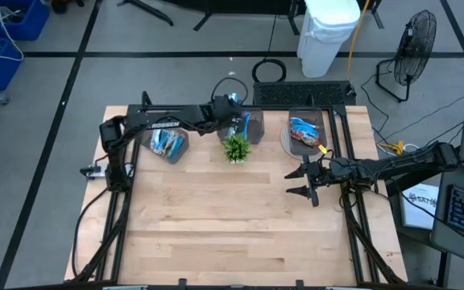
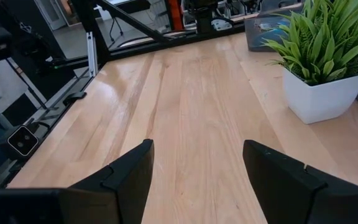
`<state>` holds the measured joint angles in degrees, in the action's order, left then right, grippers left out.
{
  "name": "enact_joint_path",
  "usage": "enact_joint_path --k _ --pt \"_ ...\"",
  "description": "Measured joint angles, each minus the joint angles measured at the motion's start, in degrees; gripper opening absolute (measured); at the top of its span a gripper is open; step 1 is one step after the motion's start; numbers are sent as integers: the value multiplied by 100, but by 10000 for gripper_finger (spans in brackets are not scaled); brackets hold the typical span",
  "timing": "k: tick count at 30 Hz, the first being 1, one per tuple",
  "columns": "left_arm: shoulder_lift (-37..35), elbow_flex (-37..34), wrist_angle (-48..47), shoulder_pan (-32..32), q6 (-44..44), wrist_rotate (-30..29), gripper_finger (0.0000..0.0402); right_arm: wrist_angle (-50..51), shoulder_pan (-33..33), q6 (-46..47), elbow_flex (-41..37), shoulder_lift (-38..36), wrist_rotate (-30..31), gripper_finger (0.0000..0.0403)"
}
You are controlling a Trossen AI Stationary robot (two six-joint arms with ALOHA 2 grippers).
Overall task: Pick and place Granola Bars by type
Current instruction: Put the blue granola bar into the middle black bin
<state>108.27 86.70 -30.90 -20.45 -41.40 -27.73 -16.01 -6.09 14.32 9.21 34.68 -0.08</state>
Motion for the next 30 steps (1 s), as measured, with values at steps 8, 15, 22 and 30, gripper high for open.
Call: enact_joint_path --k 8,15,22,30 --pt "44 -393 105 57 -644 -187 4 0 0 -1 0 -2 0 238" --pt "42 -971 437 141 -943 -100 4 0 -2 1 0 -2 0 238" --pt "42 -1330 767 219 -1128 50 4 0 0 0 0 -2 0 238" --pt "37 -1390 801 238 -1159 31 4 0 -1 1 0 0 -2 238"
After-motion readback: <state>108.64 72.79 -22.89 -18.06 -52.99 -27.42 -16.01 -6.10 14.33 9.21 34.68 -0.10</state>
